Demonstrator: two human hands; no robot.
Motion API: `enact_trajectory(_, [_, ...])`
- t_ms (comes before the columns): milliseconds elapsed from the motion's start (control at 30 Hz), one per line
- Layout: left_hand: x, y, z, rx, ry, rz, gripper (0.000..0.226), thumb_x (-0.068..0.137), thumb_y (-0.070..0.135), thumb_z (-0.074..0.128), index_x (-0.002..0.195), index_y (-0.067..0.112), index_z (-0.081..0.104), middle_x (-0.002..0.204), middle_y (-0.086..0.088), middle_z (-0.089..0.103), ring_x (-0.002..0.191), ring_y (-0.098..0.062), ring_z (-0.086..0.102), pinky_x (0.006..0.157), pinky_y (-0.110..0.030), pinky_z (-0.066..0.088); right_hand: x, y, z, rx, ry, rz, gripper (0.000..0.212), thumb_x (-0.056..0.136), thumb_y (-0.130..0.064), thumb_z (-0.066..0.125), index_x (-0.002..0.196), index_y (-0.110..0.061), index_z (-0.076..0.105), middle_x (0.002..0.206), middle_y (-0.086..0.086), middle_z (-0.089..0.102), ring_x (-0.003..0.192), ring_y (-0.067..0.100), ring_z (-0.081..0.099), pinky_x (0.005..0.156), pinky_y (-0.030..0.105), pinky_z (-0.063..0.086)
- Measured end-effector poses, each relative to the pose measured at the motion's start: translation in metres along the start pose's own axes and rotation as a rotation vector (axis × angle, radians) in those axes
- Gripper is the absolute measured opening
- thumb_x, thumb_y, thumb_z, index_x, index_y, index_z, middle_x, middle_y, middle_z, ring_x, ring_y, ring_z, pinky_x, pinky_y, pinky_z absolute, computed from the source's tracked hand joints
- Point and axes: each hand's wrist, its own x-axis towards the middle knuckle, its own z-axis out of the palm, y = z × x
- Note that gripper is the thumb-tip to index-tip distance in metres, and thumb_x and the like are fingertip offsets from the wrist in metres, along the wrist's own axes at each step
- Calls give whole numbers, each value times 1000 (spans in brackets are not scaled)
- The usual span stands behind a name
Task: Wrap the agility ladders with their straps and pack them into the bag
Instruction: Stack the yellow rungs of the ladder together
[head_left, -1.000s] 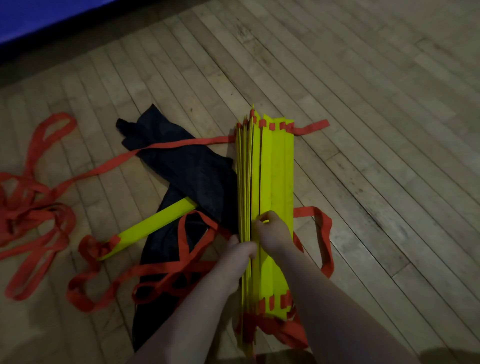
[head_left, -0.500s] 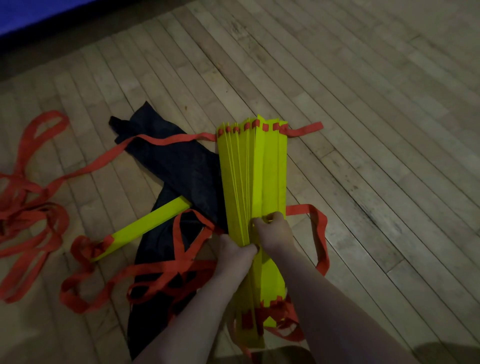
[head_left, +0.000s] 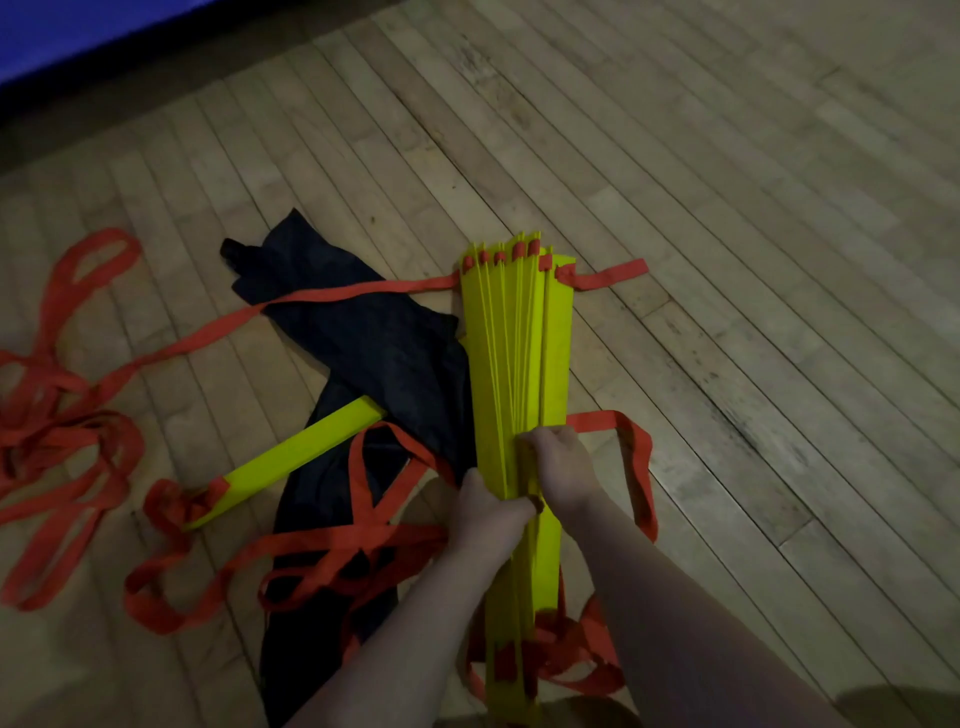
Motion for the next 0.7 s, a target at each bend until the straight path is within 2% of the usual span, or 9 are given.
enact_trajectory(67, [1,1,2,-13,30,-11,30,69,10,68,97,14,56,94,-7,62,86,-27,62,68,-30,48,2,1,-2,51,32,-21,19,91,-11,52,88,5,61,70,-1,46,65,12,45,53,15,38])
enact_trajectory(133, [-1,5,2,-25,-4,-43,25,70,11,65,92,17,55,91,-6,61,83,-25,60,67,-28,46,3,3,-5,74,38,-36,22,91,-9,50,71,-6,57,68,-1,50,66,14,49,52,10,36])
enact_trajectory(200, [0,5,1,-56,-58,-67,30,68,13,62,96,15,54,95,-8,61,85,-25,59,69,-29,46,4,5,-8,114,45,15,26,91,-10,48,69,-15,62,76,-1,62,73,15,58,63,19,44])
enact_trajectory(300, [-1,4,-2,-79,-99,-68,33,75,4,59,107,12,52,97,-9,59,80,-21,56,66,-27,43,8,7,-11,114,47,16,36,90,-7,42,68,-12,70,85,10,72,87,32,66,75,37,50])
enact_trajectory(367, [1,2,-2,-118,-104,-74,32,78,2,58,107,13,49,96,-9,58,76,-18,54,64,-26,42,10,3,-12,77,100,-19,31,90,-8,44,73,-8,69,83,8,68,85,34,64,75,44,51])
enact_trajectory(500, [-2,5,-2,-227,-207,-118,32,87,9,59,103,23,36,89,5,48,72,-4,44,57,-21,35,13,5,-19,6,198,7,22,92,-19,49,95,-1,60,76,5,53,73,22,51,62,32,37])
enact_trajectory(567, [-5,6,-4,-263,-255,-105,47,85,23,67,119,29,35,108,7,48,97,-10,50,76,-23,38,14,13,-20,-64,159,55,23,91,-22,52,99,-2,59,81,6,56,79,25,55,66,35,41])
enact_trajectory(633, [-2,4,-5,-247,-263,-114,67,82,28,72,138,19,36,128,1,47,117,-20,48,88,-27,38,15,17,-19,-185,196,97,29,88,-26,56,104,-2,56,84,9,59,79,28,62,65,36,48])
enact_trajectory(700, [0,2,-8,-238,-243,-128,40,84,18,69,120,20,52,108,4,57,94,-15,55,76,-26,41,14,16,-20,-214,204,153,42,87,-31,60,118,-3,50,88,10,61,80,30,66,62,35,54])
